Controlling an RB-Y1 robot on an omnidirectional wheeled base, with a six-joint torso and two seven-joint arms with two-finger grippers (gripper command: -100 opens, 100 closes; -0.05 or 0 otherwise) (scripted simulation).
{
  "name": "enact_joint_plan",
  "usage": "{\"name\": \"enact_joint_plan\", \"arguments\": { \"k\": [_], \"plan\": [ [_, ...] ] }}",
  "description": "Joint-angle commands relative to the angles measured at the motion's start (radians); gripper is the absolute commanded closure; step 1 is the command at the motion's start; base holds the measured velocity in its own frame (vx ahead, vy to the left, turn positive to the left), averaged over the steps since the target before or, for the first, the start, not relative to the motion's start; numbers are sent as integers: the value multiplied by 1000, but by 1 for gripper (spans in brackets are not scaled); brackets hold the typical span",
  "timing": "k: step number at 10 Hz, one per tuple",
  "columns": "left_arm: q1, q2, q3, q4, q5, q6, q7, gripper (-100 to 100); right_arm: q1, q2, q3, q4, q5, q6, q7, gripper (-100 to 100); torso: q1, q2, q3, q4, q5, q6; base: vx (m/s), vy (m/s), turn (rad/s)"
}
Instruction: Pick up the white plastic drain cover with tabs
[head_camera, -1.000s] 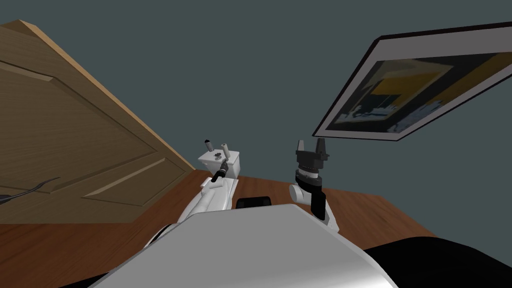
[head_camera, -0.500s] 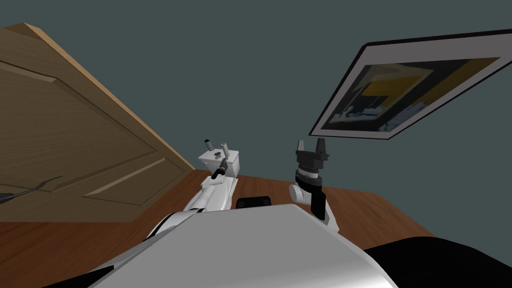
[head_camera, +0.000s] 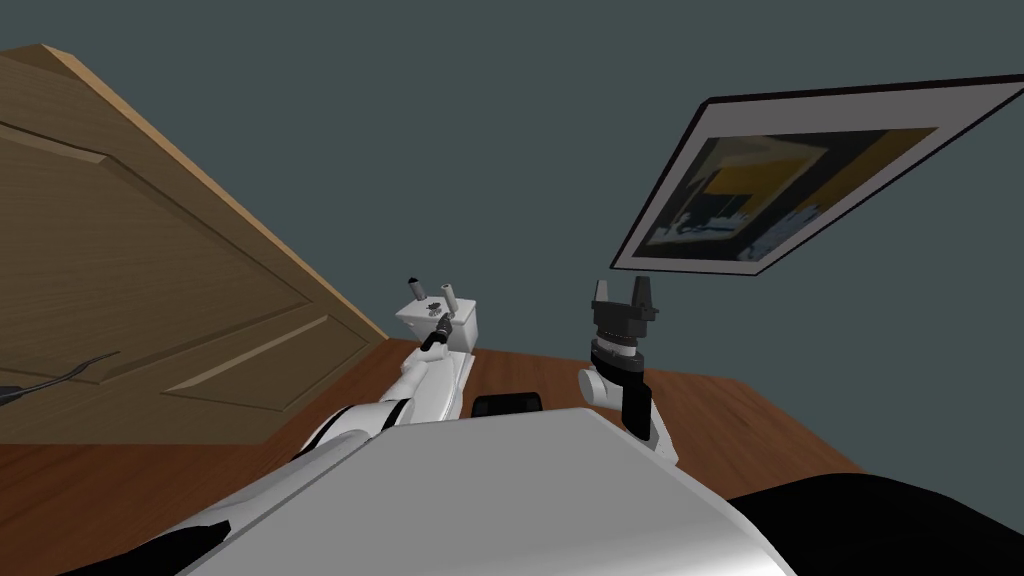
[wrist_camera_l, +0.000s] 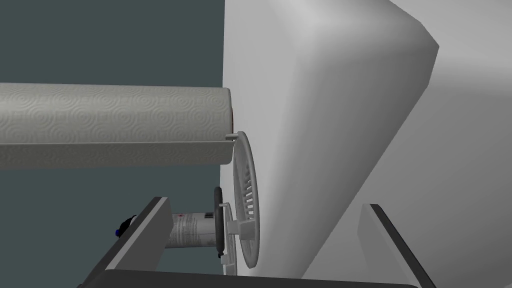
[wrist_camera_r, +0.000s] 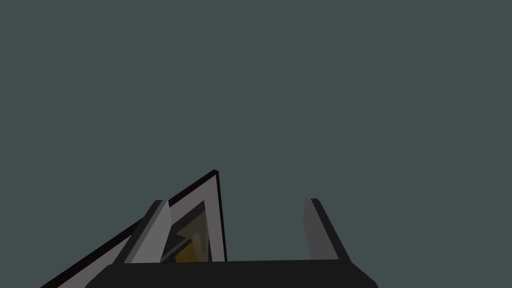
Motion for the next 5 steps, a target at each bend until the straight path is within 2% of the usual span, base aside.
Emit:
{"name": "enact_joint_plan", "arguments": {
  "k": [1, 2, 3, 5],
  "plan": [
    [-50, 16, 5, 50, 3, -28, 11, -100, 0, 0, 0, 0, 0, 0, 0, 0, 0, 0, 0, 0, 0, 0, -76, -34, -22],
    [-57, 16, 5, 41, 3, -28, 11, -100, 0, 0, 0, 0, 0, 0, 0, 0, -1, 1, 1, 1, 0, 0, -43, -19, 19],
    [-77, 16, 5, 57, 3, -28, 11, -100, 0, 0, 0, 0, 0, 0, 0, 0, -1, 0, 1, 1, 0, 0, -24, -3, 28],
    [-85, 16, 5, 129, 3, -28, 11, -100, 0, 0, 0, 0, 0, 0, 0, 0, -1, -5, 0, 4, -2, 4, 6, 5, -19]
  ]
}}
